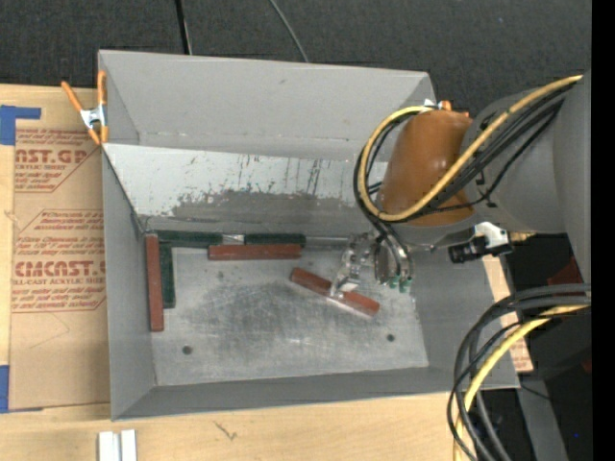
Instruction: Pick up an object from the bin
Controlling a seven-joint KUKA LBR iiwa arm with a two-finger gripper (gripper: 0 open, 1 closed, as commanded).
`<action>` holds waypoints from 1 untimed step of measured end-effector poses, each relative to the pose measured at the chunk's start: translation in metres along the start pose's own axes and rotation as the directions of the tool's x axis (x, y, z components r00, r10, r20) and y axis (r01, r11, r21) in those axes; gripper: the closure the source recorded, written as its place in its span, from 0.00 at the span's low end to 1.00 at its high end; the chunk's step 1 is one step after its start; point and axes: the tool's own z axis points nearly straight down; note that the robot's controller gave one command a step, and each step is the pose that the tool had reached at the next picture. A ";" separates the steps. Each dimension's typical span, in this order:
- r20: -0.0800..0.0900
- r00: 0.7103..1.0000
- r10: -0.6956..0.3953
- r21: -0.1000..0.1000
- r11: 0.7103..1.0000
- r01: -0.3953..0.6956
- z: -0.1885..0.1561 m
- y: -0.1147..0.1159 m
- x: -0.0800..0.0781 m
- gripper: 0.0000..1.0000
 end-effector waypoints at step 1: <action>0.005 0.993 -0.114 0.001 0.993 0.114 -0.064 0.024 -0.030 0.00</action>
Offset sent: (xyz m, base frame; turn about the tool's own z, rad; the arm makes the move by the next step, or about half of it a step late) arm 0.0000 0.0000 0.0000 0.0000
